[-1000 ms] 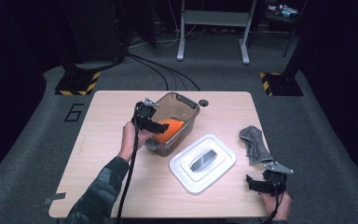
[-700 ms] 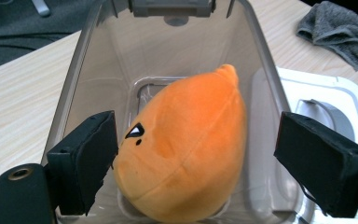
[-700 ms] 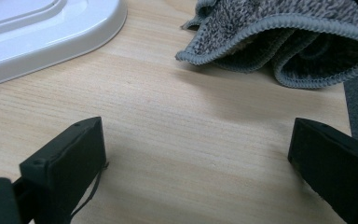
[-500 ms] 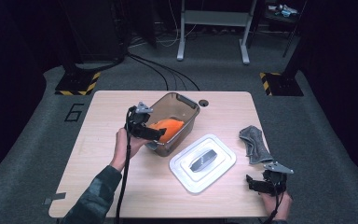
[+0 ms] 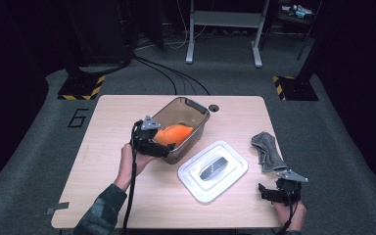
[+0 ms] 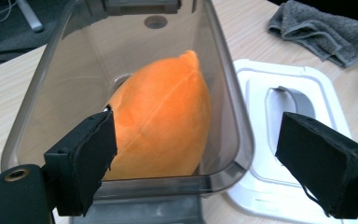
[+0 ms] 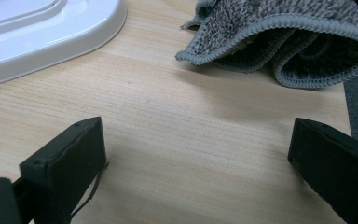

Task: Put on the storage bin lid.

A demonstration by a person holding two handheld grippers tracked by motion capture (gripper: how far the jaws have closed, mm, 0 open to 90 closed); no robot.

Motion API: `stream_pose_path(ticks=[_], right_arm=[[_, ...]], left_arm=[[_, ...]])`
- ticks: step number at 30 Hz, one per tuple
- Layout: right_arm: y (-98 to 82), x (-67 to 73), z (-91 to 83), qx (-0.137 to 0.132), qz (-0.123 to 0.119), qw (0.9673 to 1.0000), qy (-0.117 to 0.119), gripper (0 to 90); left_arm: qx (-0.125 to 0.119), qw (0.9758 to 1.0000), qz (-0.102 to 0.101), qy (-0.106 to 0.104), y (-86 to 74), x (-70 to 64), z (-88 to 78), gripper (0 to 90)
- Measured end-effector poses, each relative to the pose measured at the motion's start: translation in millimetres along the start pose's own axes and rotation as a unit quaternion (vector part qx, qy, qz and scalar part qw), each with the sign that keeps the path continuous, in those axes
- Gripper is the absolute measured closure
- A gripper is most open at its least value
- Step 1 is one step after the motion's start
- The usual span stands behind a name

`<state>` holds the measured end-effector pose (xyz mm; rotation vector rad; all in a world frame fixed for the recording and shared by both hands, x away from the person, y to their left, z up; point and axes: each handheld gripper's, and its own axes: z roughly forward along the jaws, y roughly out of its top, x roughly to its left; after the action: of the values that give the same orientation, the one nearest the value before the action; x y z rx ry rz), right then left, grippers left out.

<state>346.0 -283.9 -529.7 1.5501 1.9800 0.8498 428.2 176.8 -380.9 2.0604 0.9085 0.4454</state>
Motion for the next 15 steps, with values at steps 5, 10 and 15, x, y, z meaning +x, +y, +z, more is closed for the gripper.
stream_pose_path(ticks=[5,10,15], right_arm=[[0.0,0.0,0.0,0.0,0.0,1.0,0.0,3.3],[0.0,0.1,0.0,0.0,0.0,1.0,-0.001,3.3],[0.0,-0.1,0.0,0.0,0.0,1.0,0.0,3.3]], left_arm=[[-0.01,0.9998,0.013,-0.009,3.7,-14.4,-2.2,11.8],[-0.014,0.9992,0.028,-0.026,5.9,-30.0,4.7,11.8],[-0.009,0.998,0.048,-0.039,9.1,-42.5,14.3,11.8]])
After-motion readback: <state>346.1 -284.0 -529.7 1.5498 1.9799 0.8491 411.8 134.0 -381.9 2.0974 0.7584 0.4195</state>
